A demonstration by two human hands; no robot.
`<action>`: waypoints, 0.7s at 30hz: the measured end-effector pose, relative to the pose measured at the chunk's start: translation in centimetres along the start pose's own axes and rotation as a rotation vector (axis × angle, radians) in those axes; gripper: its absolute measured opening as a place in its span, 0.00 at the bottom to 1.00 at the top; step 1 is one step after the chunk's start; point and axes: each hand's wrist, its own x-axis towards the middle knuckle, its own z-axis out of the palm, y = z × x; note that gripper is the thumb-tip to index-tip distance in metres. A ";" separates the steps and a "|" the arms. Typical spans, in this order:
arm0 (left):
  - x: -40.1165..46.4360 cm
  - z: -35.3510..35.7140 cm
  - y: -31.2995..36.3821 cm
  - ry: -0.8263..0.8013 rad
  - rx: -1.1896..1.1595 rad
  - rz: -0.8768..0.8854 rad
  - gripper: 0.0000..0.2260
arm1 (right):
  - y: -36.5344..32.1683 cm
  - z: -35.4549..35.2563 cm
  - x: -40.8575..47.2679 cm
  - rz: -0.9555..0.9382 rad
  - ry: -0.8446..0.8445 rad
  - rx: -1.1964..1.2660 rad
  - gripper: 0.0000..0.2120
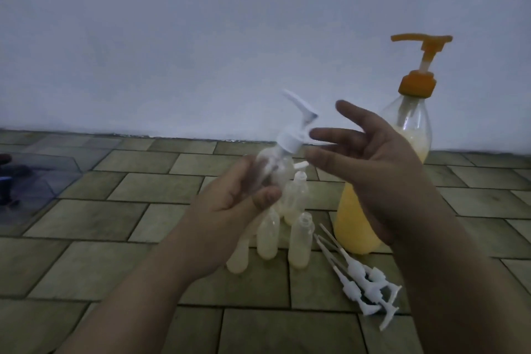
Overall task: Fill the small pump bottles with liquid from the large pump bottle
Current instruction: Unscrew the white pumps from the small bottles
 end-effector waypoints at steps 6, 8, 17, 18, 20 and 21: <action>0.7 -0.5 -0.2 -0.061 0.229 -0.072 0.19 | -0.8 0.3 -0.6 -0.143 -0.052 -0.051 0.29; 1.2 -1.1 -0.3 -0.005 0.298 -0.071 0.16 | -1.3 -0.3 -0.6 -0.215 0.012 0.005 0.22; 3.3 -6.3 -4.1 0.297 0.100 -0.247 0.19 | 3.3 -10.0 -3.8 -0.325 0.364 -0.230 0.22; 3.3 -6.8 -4.9 0.305 0.088 -0.270 0.22 | 5.2 -10.8 -4.6 -0.287 0.383 -0.281 0.19; 3.4 -7.5 -6.9 0.312 0.112 -0.333 0.20 | 9.3 -11.0 -6.5 -0.309 0.501 -0.296 0.12; 3.3 -7.7 -7.9 0.312 0.154 -0.380 0.16 | 11.0 -10.2 -7.4 -0.336 0.562 -0.314 0.10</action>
